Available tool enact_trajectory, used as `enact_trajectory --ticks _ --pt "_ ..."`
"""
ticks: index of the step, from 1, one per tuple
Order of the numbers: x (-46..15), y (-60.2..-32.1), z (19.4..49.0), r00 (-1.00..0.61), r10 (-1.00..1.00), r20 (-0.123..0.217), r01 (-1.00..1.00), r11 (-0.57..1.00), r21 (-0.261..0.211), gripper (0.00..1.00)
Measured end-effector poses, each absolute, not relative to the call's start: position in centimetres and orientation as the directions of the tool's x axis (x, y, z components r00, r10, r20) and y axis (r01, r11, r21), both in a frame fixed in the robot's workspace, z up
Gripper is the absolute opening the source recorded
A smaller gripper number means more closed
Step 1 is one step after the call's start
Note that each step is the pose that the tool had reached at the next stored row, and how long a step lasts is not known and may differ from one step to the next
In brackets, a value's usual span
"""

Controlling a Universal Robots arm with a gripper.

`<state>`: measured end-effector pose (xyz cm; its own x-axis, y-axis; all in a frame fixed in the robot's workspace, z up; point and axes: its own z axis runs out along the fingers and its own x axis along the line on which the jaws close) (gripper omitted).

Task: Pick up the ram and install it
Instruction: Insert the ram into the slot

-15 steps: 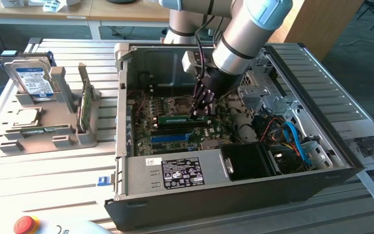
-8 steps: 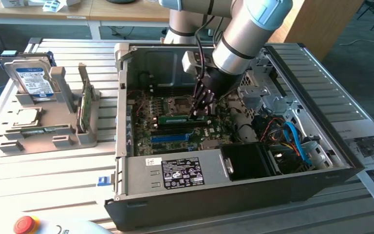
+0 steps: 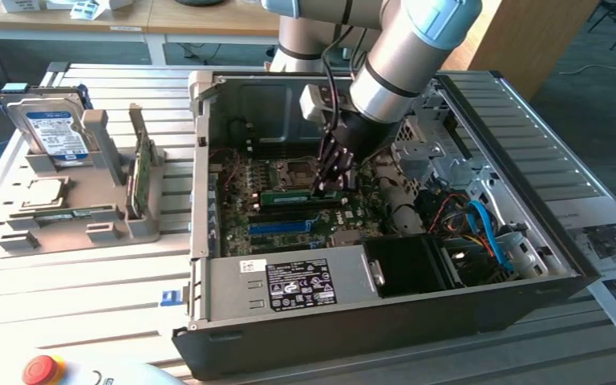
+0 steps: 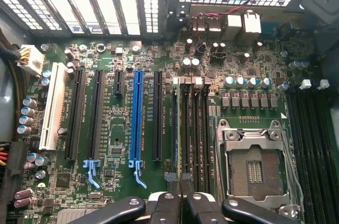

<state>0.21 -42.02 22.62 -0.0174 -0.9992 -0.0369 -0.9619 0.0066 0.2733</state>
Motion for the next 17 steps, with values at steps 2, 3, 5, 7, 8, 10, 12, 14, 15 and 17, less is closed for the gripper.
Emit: enact_trajectory --ticks 2,3,5,7,8,10,12,14,15,17 --pt "0.23 -42.02 22.55 -0.018 -0.999 -0.037 -0.962 0.007 0.273 0.12" --pt "0.24 -42.02 22.44 -0.017 -0.999 -0.037 -0.962 0.007 0.273 0.12" --pt "0.24 -42.04 22.45 -0.016 -0.999 -0.037 -0.962 0.006 0.273 0.12" --pt "0.24 -42.04 22.45 -0.015 -0.999 -0.037 -0.962 0.005 0.273 0.12" --pt "0.24 -42.04 22.44 -0.015 -0.999 -0.037 -0.962 0.004 0.273 0.12" --pt "0.24 -42.04 22.44 -0.014 -0.999 -0.037 -0.962 0.003 0.273 0.12" --pt "0.24 -42.03 22.43 -0.014 -0.999 -0.037 -0.962 0.003 0.273 0.12" --pt "0.25 -42.02 22.42 -0.014 -0.999 -0.037 -0.962 0.003 0.273 0.12" --pt "0.24 -42.01 22.41 -0.014 -0.999 -0.037 -0.962 0.003 0.273 0.12" --pt "0.24 -42.01 22.19 -0.014 -0.999 -0.037 -0.962 0.003 0.273 0.12"
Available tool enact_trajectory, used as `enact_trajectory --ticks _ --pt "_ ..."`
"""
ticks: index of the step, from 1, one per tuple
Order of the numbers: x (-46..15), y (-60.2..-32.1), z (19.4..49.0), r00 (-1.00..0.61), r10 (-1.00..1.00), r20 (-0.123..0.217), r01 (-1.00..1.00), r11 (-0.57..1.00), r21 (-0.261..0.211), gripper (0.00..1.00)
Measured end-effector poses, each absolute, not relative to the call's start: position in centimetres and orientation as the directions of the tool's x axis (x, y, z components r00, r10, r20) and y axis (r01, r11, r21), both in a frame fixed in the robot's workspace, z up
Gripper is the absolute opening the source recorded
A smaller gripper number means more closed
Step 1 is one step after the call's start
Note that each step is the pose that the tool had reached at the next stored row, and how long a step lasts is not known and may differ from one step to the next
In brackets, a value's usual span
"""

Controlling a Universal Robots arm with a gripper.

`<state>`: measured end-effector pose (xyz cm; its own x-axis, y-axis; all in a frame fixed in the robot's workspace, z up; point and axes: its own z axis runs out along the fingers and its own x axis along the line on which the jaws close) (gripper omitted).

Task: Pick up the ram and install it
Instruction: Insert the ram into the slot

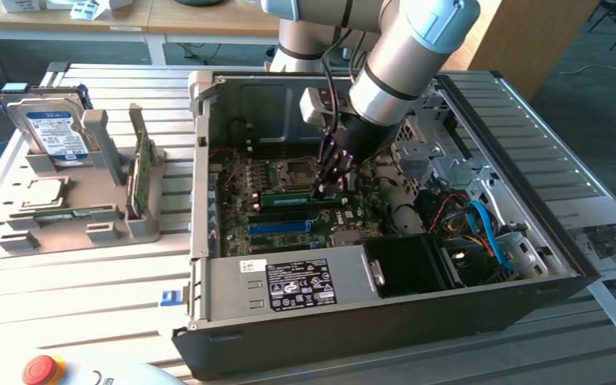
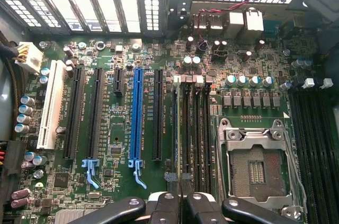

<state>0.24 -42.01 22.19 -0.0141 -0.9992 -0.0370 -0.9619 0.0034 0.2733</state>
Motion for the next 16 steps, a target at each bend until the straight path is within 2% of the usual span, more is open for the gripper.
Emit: enact_trajectory --ticks 16 --pt "0.24 -42.02 21.81 -0.014 -0.999 -0.037 -0.962 0.003 0.273 0.12"
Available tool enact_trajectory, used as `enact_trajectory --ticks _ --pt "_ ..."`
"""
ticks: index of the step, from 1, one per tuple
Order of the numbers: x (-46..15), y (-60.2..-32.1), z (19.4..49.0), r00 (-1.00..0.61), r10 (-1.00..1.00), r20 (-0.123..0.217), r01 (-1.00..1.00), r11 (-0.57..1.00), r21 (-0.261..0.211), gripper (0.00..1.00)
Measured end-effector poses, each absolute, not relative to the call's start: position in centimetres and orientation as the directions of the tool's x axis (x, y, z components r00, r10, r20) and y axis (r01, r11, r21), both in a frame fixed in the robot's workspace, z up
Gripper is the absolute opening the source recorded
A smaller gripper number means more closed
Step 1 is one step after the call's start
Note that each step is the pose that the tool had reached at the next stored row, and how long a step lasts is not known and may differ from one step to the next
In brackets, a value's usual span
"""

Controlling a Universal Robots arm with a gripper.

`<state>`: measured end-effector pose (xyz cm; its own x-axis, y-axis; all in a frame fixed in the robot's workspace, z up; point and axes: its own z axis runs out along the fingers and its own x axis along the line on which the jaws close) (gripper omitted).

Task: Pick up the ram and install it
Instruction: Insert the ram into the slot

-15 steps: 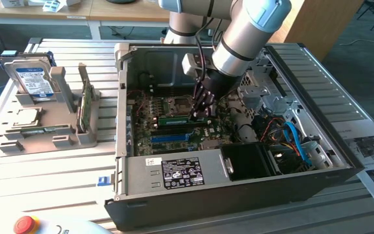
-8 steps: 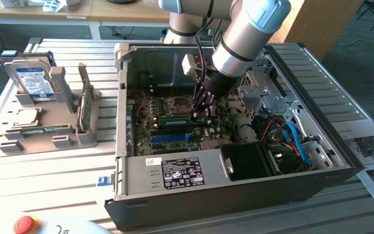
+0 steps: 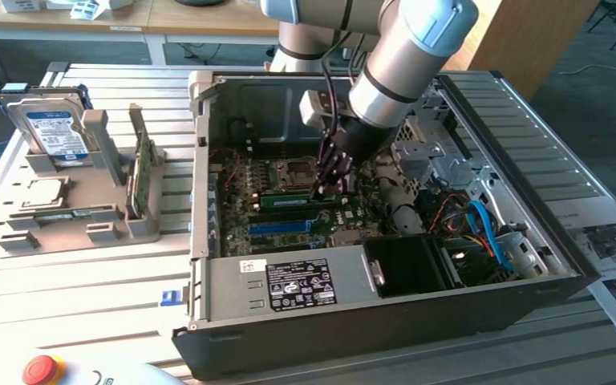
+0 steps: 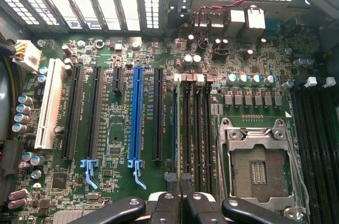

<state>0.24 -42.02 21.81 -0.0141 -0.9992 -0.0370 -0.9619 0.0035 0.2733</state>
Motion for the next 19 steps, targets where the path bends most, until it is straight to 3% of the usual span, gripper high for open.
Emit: enact_trajectory --ticks 19 --pt "0.24 -42.01 21.52 -0.014 -0.999 -0.037 -0.962 0.003 0.273 0.12"
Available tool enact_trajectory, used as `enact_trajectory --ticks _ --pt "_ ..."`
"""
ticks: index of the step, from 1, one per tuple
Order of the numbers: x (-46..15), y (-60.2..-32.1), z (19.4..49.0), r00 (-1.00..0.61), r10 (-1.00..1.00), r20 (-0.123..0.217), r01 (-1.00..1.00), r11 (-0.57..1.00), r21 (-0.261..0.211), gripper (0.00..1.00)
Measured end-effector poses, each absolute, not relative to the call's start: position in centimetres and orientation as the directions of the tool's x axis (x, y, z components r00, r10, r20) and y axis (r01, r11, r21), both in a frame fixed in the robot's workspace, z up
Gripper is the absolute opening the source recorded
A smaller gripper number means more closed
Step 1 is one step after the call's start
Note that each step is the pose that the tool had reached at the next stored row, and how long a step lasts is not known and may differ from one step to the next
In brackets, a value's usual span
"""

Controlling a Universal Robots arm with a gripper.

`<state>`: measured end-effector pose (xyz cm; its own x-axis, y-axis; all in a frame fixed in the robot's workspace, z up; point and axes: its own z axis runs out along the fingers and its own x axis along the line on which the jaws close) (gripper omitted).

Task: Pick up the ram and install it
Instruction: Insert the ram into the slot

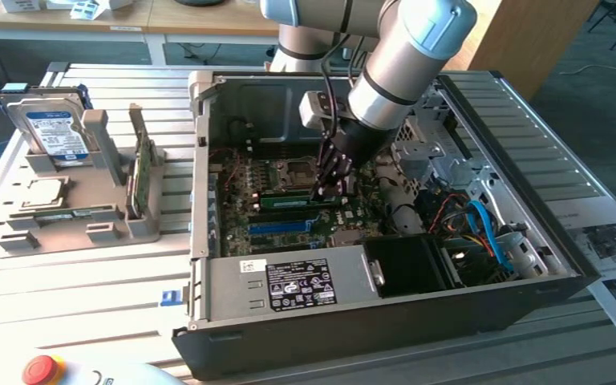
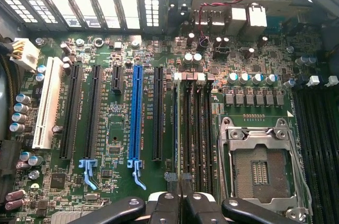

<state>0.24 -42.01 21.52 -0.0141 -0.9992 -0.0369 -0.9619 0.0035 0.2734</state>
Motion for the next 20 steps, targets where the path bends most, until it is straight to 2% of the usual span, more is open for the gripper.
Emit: enact_trajectory --ticks 6,7,8,9,20 --pt "0.24 -42.02 21.52 -0.014 -0.999 -0.037 -0.962 0.003 0.273 0.13" --pt "0.24 -42.01 21.52 -0.014 -0.999 -0.037 -0.962 0.003 0.273 0.18" --pt "0.24 -42.01 21.52 -0.014 -0.999 -0.037 -0.962 0.003 0.273 0.18" --pt "0.24 -42.02 21.52 -0.014 -0.999 -0.037 -0.962 0.003 0.273 0.25" --pt "0.24 -42.01 21.52 -0.014 -0.999 -0.037 -0.962 0.003 0.273 0.25"
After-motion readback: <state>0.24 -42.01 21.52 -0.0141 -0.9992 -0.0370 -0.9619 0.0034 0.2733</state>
